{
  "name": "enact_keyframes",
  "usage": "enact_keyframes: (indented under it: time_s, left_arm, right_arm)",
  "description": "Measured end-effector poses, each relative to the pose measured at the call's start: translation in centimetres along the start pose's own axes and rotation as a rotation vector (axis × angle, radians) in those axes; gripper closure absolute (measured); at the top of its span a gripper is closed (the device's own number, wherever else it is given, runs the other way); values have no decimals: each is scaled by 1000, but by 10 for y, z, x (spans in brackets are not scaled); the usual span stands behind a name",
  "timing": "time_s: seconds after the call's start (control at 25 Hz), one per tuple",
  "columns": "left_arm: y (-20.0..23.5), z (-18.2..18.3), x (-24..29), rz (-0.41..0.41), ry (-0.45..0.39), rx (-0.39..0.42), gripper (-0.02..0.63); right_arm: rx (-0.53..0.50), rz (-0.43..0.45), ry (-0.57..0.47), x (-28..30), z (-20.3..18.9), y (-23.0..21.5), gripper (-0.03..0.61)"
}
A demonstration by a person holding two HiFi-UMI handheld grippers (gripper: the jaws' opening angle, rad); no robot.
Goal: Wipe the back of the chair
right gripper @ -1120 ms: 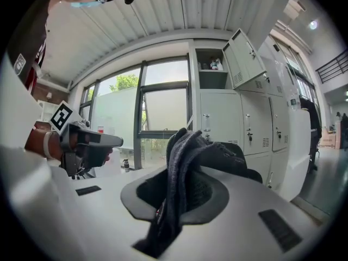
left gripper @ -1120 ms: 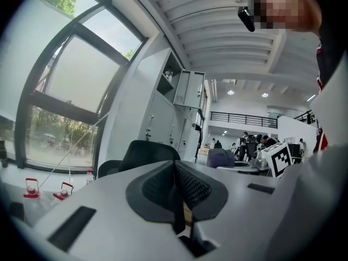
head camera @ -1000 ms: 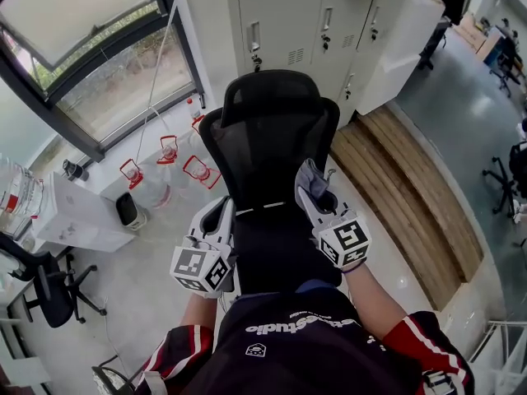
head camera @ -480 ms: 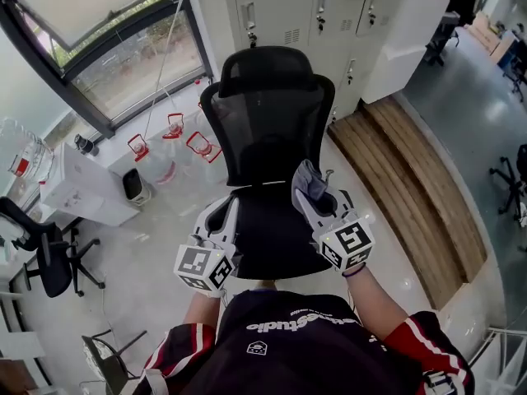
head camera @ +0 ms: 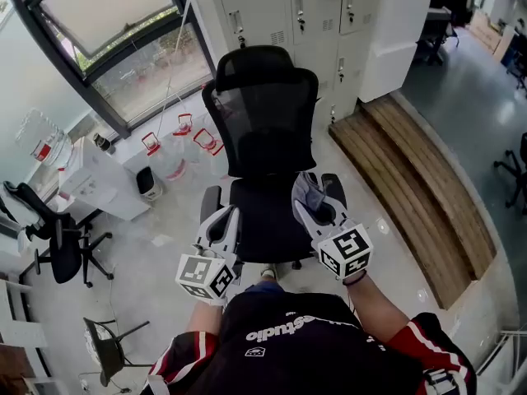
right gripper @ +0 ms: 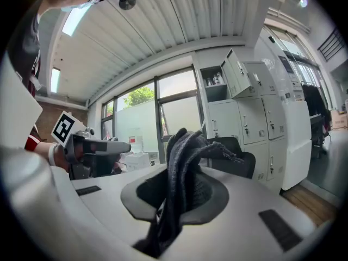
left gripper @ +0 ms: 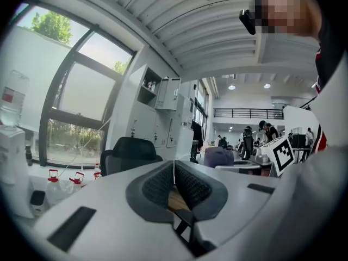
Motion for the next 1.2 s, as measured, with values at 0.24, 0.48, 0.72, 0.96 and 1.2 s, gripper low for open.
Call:
enact_keyframes:
  time_s: [0.24,0.48,0.72,0.96,1.2]
  left_arm:
    - [-30,4,-31,-1,-4,40,586]
    - [-32,-3,-52,-5,5,33,586]
    - [-4,2,-82,-6,3,6,586]
    - [31,16,-109,-9,-36,16,588]
    - [43,24,-113,-71,-35,30,586]
  right_arm:
    - [-2,26,-31,-30,13,27,517]
    - [7,52,-24,-45,13,57,517]
    - [-1,46,-5,-35,19,91,515]
    - [-49,-57,-34,-25,36,120,512]
    - [-38,-197,-28,-31,42,122,512]
Point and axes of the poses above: the fingertips, and each gripper's own axes: x forward along the fingers, y to its left, z out of its top, the point moved 1 cm from there along -x, backward along the fingers, and after that the axes turned 11 degrees about -x, right-handed, at the moved point
